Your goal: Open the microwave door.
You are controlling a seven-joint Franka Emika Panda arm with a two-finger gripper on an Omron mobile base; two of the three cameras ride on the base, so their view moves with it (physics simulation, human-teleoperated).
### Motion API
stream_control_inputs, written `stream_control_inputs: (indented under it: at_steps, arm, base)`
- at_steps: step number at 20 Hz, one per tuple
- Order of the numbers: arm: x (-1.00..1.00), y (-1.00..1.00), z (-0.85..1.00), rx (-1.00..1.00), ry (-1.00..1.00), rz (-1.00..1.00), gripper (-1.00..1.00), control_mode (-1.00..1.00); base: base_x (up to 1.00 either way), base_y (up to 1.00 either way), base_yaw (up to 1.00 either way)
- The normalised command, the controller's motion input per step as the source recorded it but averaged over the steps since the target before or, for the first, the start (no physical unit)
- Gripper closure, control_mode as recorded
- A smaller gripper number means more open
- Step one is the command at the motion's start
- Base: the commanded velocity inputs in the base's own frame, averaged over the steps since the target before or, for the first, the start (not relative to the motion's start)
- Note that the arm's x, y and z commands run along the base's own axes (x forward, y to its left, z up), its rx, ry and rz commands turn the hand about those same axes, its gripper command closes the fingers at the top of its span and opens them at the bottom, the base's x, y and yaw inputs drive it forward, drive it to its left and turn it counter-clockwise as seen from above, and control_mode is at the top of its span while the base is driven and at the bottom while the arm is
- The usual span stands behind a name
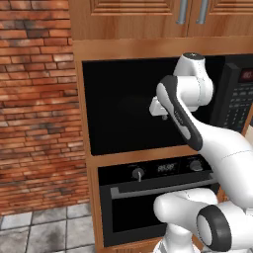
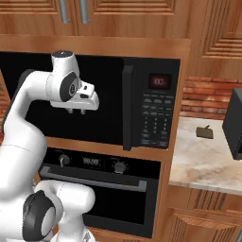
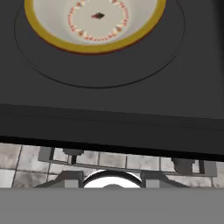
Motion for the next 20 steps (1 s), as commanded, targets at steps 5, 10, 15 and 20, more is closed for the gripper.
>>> stream_control_inputs:
  at_steps: [5,10,15,20]
  arm:
    - [-0.16,0.00,0.00,0.00,-0.08,0.00,-1.00,-1.00]
    - [-0.10,0.00,0.00,0.00,-0.08,0.00,-1.00,-1.00]
    - [-0.37,-0.01,-0.07,0.00,0.00,0.00,-1.00,1.00]
    - [0.00,0.00,0.00,0.00,0.00,0.00,-1.00,1.00]
  base:
    - [0.00,0.00,0.00]
    - [0.00,0.00,0.00]
    - [-0.17,-0.03,0.00]
    - [-0.69,-0.30,0.00]
